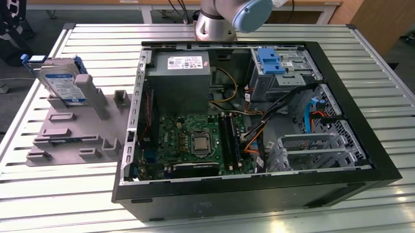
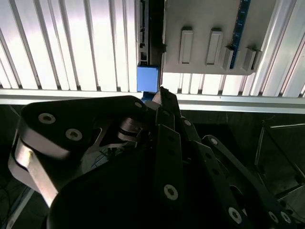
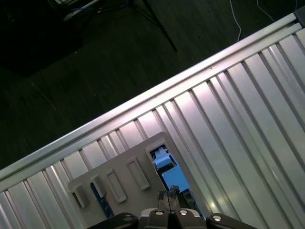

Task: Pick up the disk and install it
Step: 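Pick up the disk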

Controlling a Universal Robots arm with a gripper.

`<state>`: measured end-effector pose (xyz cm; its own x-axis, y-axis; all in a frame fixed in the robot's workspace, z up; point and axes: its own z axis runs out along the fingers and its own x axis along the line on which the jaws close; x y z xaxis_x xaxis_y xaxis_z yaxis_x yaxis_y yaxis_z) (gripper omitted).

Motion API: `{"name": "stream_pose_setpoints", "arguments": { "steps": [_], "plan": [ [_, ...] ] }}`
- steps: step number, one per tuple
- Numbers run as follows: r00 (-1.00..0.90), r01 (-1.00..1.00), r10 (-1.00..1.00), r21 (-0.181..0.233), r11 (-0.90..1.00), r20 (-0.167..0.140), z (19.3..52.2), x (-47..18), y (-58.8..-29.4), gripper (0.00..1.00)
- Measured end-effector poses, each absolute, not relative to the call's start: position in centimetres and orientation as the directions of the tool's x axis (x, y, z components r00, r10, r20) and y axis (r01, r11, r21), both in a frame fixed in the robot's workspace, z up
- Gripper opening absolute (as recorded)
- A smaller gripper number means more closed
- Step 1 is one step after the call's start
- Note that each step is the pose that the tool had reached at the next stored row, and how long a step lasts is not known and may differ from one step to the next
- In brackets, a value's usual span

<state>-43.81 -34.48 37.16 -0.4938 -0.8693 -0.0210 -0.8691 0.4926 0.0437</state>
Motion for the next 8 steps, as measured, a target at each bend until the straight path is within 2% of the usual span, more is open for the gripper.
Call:
{"name": "stream_pose_setpoints", "arguments": {
  "steps": [8],
  "plan": [
    [-0.404,-0.914,-0.914,0.044,0.403,-0.021,37.13,-43.81,-34.48,0.11]
  ]
}}
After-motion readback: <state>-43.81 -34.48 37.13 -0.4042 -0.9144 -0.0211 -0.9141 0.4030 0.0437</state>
